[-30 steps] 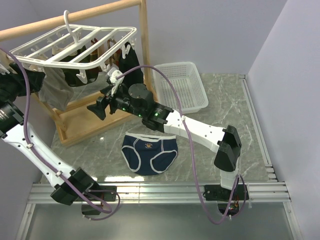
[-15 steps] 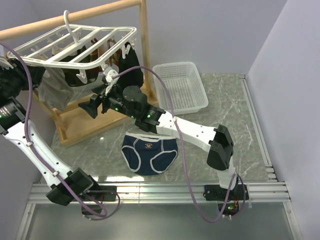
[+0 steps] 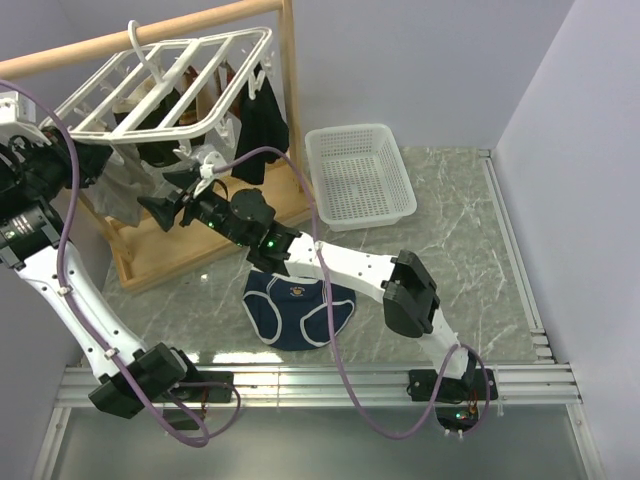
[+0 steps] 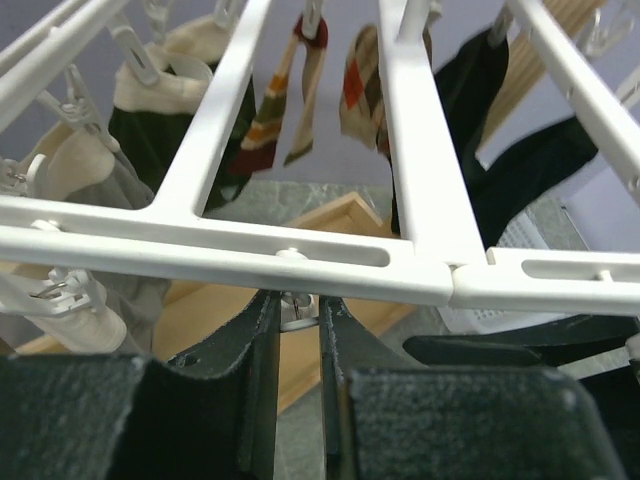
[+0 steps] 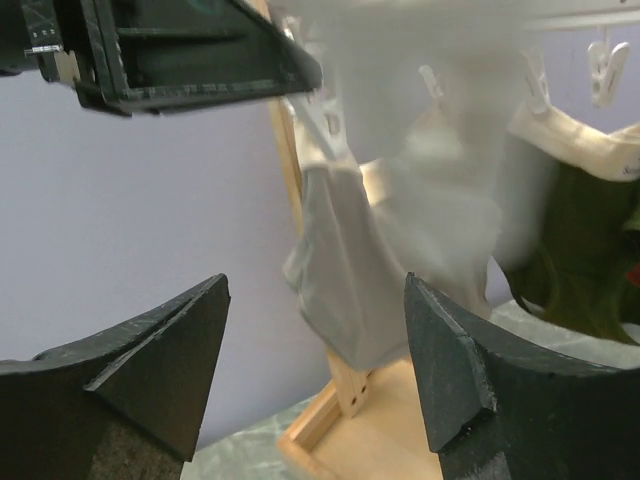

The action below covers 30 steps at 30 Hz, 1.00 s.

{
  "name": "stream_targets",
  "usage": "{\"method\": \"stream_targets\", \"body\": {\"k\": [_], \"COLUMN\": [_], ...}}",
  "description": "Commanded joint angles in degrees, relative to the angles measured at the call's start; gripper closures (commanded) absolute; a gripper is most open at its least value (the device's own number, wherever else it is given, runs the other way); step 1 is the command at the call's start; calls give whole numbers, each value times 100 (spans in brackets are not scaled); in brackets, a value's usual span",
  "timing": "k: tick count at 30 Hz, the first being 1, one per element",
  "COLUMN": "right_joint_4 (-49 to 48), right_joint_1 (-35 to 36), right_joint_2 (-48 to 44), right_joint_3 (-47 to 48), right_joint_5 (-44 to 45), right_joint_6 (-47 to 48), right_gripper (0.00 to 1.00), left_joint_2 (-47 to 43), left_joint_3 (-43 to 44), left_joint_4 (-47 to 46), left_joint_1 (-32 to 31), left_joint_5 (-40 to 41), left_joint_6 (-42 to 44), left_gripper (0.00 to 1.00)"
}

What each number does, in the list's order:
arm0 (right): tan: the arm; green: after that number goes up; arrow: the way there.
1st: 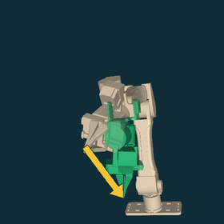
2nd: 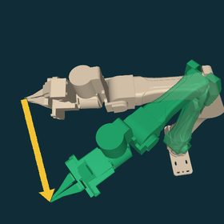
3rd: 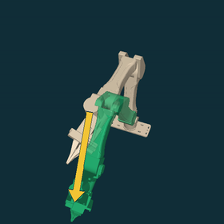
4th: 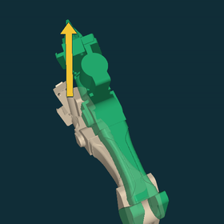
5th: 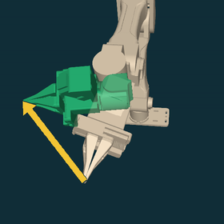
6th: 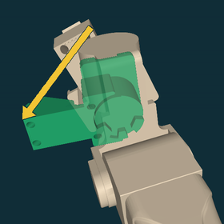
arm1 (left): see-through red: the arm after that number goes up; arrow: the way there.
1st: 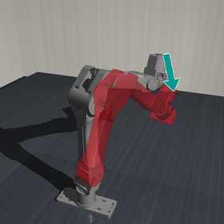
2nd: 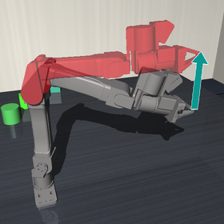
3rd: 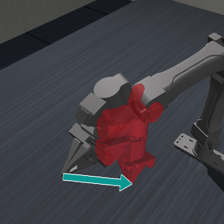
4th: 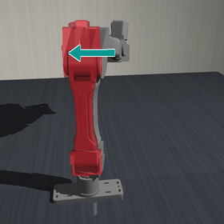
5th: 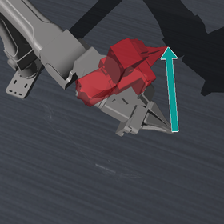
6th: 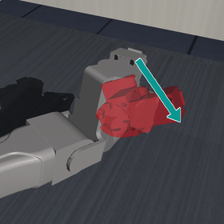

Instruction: Clip the underwear to the hanger

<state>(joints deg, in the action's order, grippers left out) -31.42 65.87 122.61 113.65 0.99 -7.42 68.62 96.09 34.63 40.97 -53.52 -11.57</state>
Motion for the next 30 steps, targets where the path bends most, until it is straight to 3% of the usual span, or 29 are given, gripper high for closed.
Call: {"method": "stream_targets", "body": {"k": [1,10,17,30], "right_joint_4": [-856,-1516,-1639,-1789], "right_joint_1": [67,207,418,585], "right_joint_2": [44,281,334,606], "right_joint_3": [246,176,70,350], "right_joint_5": [156,200,24,674], "right_joint_6": [442,2076,3481,4574], "right_gripper": [23,32,32,37], "left_joint_2": [-235,-472,-639,-859], "left_joint_3": [-143,-328,-434,-512], "left_joint_4": [245,913,1204,1634], "left_joint_1": [-80,-177,-256,-256], "left_joint_5": [-141,-265,-142,-1], "left_joint_6": [260,454,323,349], "left_gripper": [97,99,100,100]}}
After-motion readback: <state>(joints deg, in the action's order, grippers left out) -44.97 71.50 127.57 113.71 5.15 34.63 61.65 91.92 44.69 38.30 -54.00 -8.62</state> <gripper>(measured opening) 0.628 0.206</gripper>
